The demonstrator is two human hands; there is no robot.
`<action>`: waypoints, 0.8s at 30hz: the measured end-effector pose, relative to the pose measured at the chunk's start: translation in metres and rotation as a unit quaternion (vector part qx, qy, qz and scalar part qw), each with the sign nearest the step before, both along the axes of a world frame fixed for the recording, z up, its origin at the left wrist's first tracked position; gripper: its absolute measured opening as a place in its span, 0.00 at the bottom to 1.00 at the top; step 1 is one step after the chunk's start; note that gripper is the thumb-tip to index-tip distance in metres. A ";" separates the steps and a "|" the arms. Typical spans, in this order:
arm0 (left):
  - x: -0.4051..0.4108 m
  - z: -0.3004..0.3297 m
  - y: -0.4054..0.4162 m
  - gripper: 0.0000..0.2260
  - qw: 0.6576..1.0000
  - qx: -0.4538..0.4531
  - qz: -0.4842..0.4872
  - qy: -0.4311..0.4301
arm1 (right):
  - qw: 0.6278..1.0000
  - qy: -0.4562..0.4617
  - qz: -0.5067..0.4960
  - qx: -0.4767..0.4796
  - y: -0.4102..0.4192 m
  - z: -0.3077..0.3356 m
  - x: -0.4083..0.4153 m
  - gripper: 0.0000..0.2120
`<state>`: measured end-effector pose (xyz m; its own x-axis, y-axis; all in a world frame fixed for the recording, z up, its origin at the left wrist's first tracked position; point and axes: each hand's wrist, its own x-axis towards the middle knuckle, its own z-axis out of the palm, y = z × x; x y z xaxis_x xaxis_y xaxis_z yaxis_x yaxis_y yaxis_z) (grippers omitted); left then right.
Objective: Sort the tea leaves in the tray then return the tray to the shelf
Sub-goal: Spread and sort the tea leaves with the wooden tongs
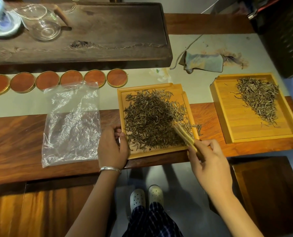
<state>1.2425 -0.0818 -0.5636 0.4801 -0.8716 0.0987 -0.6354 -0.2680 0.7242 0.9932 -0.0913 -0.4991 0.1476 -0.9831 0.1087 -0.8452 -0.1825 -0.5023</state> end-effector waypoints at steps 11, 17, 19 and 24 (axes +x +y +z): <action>-0.001 0.003 0.000 0.08 1.000 -0.002 0.000 0.007 | 0.997 0.002 0.077 0.016 0.018 -0.011 0.049 0.10; -0.001 0.003 0.000 0.08 1.000 0.003 0.000 0.008 | 0.998 0.026 0.055 0.021 0.016 -0.007 0.051 0.10; -0.001 0.004 0.000 0.08 1.000 0.004 0.000 0.005 | 0.995 0.019 0.092 0.020 0.017 -0.009 0.057 0.09; -0.001 0.004 -0.001 0.09 1.000 0.003 0.004 0.006 | 0.999 0.021 0.048 0.007 0.012 -0.009 0.056 0.11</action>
<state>1.2415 -0.0823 -0.5593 0.4875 -0.8688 0.0867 -0.6244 -0.2775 0.7301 1.0489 -0.0795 -0.5078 0.2454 -0.9655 0.0876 -0.8447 -0.2573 -0.4693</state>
